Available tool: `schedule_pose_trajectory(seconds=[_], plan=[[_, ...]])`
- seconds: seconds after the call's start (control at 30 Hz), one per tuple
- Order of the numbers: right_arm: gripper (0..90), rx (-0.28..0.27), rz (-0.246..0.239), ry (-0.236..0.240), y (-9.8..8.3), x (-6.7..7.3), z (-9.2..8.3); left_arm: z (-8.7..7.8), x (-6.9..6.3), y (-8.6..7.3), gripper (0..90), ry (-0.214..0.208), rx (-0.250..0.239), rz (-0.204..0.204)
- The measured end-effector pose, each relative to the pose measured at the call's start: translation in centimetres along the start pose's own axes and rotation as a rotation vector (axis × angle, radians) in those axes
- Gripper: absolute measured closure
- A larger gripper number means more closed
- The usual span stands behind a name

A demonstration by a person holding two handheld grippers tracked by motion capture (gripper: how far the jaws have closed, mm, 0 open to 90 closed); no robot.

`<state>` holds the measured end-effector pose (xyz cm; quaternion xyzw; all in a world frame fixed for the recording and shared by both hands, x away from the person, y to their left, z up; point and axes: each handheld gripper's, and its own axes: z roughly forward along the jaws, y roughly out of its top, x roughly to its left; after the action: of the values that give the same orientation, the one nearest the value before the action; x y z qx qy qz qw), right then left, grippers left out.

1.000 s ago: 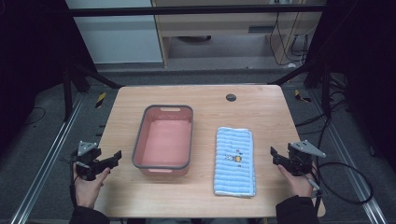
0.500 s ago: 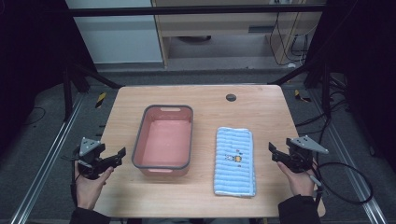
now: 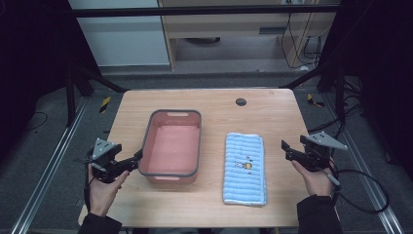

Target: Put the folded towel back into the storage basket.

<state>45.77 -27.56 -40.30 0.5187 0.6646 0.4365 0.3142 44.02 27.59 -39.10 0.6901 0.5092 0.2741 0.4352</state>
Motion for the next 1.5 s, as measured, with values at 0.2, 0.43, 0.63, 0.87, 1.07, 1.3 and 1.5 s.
schedule_pose_trajectory(seconds=[0.2,0.43,0.63,0.87,1.07,1.3,1.5], plan=[[27.2,-0.008,-0.016,0.015,1.3,0.7,0.4,0.8,-2.1,0.7,18.9,-0.016,-0.007,0.027],[26.9,-0.021,-0.027,0.024,2.7,1.4,1.2,1.9,-4.7,1.2,18.9,-0.061,-0.003,0.05],[27.0,-0.018,-0.025,0.037,3.0,1.6,1.9,2.6,-6.5,1.3,19.9,-0.082,-0.003,0.073],[27.1,-0.004,-0.036,0.05,3.3,2.1,3.0,3.6,-9.1,1.3,21.2,-0.124,-0.004,0.086],[28.0,0.006,-0.046,0.057,3.4,2.5,3.9,3.9,-10.4,1.4,22.2,-0.139,-0.004,0.105],[28.6,0.01,-0.049,0.055,3.5,2.7,4.4,4.3,-12.5,1.2,23.3,-0.171,-0.003,0.128],[28.9,0.022,-0.055,0.056,3.6,2.8,5.2,5.2,-14.3,0.7,23.6,-0.201,0.023,0.143]])
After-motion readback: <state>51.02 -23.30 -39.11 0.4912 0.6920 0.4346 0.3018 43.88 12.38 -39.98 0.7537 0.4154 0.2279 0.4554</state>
